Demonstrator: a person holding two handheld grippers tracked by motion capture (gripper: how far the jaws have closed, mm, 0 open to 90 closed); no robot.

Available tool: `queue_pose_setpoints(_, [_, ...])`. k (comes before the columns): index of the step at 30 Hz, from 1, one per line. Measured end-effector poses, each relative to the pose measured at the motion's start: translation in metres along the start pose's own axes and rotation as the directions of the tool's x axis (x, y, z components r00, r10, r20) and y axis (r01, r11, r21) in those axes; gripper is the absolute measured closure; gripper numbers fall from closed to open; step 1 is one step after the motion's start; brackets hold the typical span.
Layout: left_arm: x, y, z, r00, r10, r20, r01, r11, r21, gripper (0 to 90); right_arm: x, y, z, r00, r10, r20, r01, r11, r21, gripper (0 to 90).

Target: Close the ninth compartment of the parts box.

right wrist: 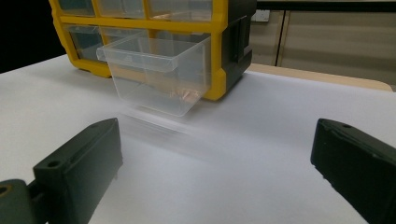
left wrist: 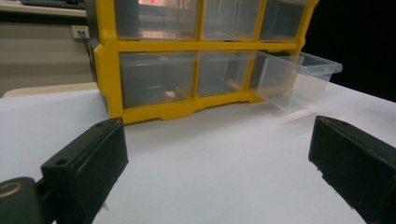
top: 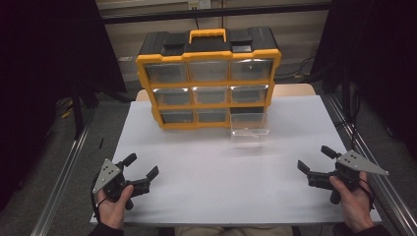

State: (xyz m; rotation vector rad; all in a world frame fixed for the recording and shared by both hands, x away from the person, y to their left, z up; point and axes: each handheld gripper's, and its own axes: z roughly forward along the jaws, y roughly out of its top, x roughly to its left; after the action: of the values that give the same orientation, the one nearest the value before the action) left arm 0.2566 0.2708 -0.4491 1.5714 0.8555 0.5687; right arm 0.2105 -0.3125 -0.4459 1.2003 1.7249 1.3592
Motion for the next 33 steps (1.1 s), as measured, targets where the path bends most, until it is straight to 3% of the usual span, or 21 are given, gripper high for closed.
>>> queue_pose_setpoints(9, [0.001,-0.001,-0.001,1.0000,0.000,0.003,0.000,1.0000,0.006,4.3,0.000,0.000,0.000,0.9999,0.011,-0.005,-0.011,1.000,0.013,1.4])
queue_pose_setpoints(15, [0.000,-0.003,0.001,0.9997,-0.002,0.023,0.001,0.9996,0.027,4.0,0.002,0.000,0.001,0.9994,0.008,-0.034,-0.007,0.999,0.033,3.7])
queue_pose_setpoints(28, [0.000,-0.003,0.002,0.9999,0.002,0.014,-0.002,0.9996,0.030,3.4,0.012,0.002,0.004,0.9942,-0.019,-0.106,0.022,0.999,0.023,0.2])
queue_pose_setpoints(33, [0.000,-0.003,0.002,1.0000,0.003,0.007,-0.003,0.9996,0.030,3.2,0.016,0.004,0.007,0.9920,-0.008,-0.126,0.012,1.000,0.025,0.0])
